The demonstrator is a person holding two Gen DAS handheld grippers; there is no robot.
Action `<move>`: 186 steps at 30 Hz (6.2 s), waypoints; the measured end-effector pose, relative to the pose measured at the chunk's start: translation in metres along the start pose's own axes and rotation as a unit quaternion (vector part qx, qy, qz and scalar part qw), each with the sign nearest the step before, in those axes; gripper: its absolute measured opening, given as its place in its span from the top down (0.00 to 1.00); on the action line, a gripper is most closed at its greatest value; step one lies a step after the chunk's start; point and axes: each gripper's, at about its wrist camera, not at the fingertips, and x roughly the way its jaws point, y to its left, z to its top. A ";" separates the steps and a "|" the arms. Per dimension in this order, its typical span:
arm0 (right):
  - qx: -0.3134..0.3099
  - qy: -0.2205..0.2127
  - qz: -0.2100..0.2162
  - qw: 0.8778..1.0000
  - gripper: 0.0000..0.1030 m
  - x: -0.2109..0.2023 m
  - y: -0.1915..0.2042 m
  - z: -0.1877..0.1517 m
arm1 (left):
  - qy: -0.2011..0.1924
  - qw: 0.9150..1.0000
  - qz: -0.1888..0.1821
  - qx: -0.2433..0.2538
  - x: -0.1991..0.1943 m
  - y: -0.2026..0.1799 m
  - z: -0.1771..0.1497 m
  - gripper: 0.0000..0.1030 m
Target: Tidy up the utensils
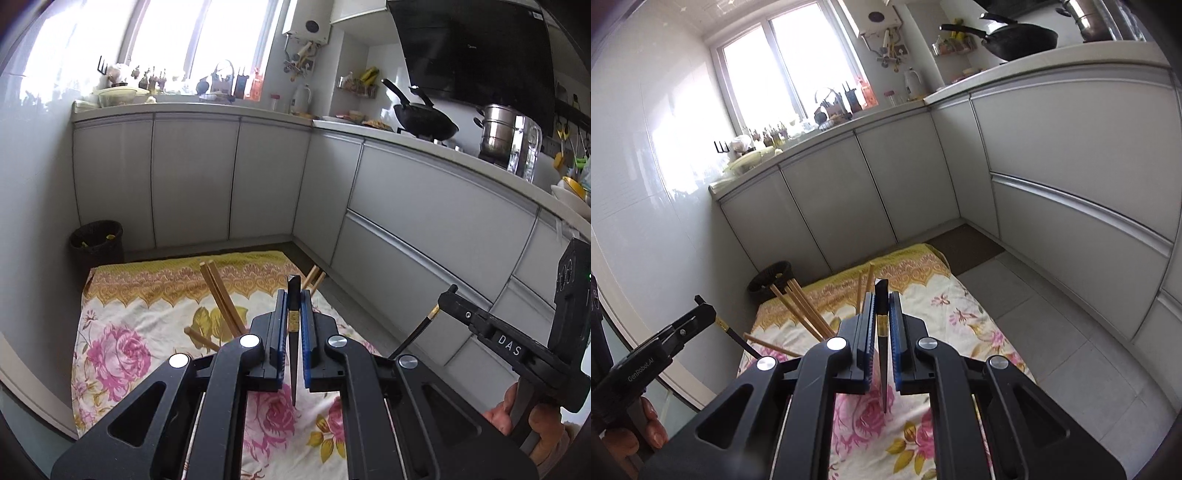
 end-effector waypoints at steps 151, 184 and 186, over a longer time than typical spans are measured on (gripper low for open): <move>-0.043 0.016 -0.145 0.988 0.07 -0.130 -0.010 -0.066 | -0.035 0.974 0.217 -0.064 -0.132 -0.077 -0.080 0.07; -0.046 0.010 -0.140 0.989 0.07 -0.140 -0.002 -0.066 | -0.034 0.973 0.216 -0.067 -0.133 -0.077 -0.081 0.07; -0.046 0.010 -0.140 0.989 0.07 -0.141 -0.002 -0.065 | -0.034 0.973 0.216 -0.067 -0.133 -0.077 -0.081 0.07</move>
